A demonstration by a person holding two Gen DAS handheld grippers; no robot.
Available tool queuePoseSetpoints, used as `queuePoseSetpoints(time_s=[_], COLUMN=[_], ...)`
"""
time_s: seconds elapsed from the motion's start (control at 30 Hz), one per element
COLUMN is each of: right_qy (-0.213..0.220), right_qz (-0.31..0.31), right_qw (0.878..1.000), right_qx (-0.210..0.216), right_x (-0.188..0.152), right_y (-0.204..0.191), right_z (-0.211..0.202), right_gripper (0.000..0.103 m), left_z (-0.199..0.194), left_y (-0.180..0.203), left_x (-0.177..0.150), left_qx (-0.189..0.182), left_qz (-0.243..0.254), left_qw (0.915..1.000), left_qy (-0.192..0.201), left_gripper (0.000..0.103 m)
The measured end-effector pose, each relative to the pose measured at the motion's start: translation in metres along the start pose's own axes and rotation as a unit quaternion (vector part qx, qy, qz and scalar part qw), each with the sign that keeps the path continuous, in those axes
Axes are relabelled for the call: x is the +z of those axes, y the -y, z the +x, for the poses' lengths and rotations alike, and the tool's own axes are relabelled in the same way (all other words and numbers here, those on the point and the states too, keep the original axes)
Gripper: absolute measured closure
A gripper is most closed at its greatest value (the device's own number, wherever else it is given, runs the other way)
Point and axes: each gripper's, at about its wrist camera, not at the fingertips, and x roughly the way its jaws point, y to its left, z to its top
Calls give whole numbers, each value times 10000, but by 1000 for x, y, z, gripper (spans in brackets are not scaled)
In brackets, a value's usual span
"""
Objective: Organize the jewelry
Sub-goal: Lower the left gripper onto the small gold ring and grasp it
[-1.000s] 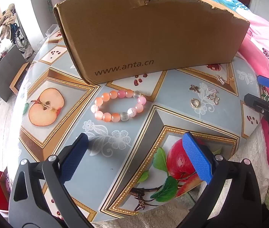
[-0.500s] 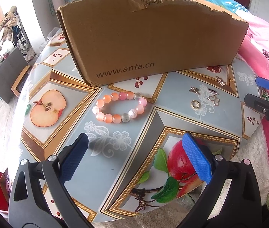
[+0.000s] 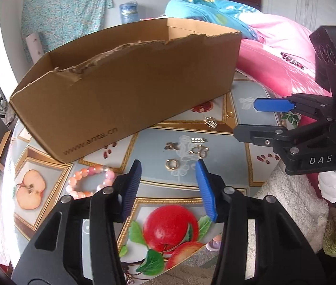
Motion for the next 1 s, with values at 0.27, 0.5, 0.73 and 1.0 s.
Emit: queuePoseSetpoints(time_s=[0.27, 0.5, 0.73, 1.0], right_qy=[-49, -47, -73, -34], right_qz=[15, 68, 155, 96], right_qw=[9998, 9996, 9995, 9995], right_qx=[208, 266, 277, 289], right_x=[-3, -2, -1, 1], right_y=[-3, 0, 2, -1], right_z=[7, 11, 15, 14], right_gripper=[34, 35, 36, 36], left_z=[21, 32, 33, 23], left_y=[7, -2, -7, -13], left_x=[2, 9, 9, 8], left_qx=[11, -211, -401, -395], left_qz=[371, 141, -115, -198], left_qw=[9990, 9989, 9984, 9987], left_qy=[-254, -400, -378, -252], left_gripper=[83, 93, 93, 94])
